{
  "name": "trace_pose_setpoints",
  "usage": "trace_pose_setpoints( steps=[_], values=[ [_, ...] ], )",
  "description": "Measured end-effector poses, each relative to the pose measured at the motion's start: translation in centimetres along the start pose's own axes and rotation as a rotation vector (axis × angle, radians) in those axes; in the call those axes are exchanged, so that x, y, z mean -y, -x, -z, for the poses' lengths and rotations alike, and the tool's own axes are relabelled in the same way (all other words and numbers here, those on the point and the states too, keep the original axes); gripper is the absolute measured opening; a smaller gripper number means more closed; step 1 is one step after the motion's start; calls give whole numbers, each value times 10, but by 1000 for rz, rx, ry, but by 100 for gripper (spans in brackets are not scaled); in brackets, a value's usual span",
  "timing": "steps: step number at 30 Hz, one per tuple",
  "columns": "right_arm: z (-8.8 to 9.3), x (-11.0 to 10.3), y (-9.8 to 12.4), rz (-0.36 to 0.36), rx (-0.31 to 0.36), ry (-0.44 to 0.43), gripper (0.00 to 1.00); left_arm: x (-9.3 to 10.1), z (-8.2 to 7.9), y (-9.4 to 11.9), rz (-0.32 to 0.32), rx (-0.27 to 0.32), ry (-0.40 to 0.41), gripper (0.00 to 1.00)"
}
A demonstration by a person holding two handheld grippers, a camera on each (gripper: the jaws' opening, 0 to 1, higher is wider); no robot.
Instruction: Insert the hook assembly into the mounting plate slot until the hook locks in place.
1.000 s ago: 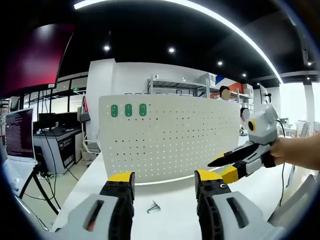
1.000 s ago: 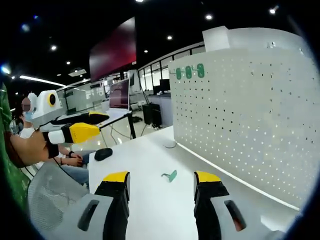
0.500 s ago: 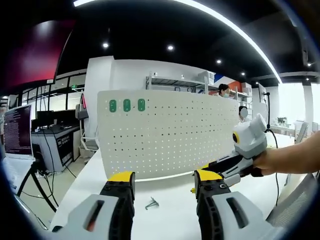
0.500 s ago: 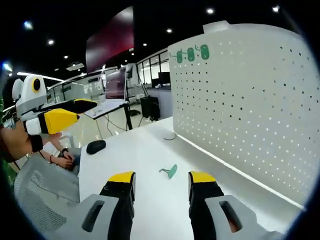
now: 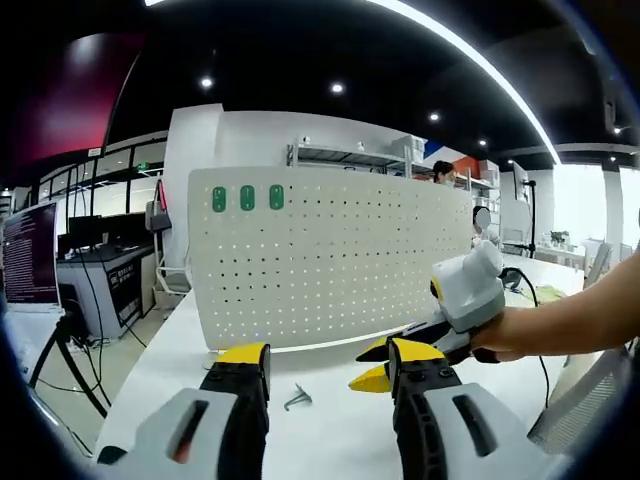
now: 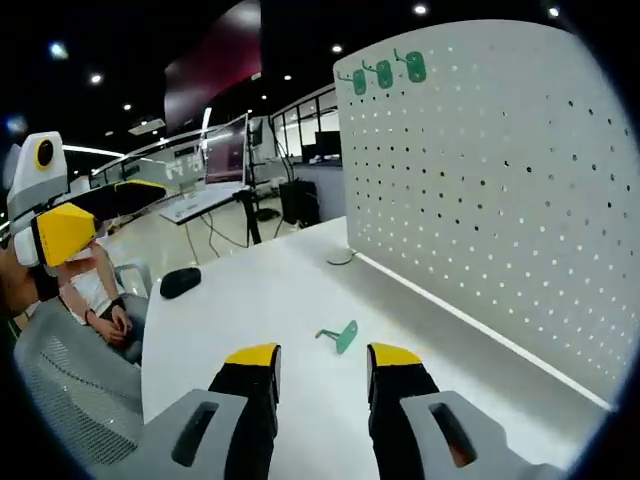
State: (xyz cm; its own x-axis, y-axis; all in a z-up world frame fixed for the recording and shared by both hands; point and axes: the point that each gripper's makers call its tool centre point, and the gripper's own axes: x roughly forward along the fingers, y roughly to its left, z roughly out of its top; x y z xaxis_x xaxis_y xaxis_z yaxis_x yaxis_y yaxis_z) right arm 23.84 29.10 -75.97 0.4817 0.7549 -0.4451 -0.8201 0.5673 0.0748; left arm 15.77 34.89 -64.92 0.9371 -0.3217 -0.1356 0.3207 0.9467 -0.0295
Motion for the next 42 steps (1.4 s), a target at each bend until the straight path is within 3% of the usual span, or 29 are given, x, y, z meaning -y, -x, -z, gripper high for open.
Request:
trace_pose_setpoints(
  steps=[23,42],
  values=[
    [18,5,-41,10,-52,-26,26,12,34,-2,55,-96,3,48],
    [28,8,-70,24,-101,9,19,7,45,-1,60,-130,12,47]
  ],
)
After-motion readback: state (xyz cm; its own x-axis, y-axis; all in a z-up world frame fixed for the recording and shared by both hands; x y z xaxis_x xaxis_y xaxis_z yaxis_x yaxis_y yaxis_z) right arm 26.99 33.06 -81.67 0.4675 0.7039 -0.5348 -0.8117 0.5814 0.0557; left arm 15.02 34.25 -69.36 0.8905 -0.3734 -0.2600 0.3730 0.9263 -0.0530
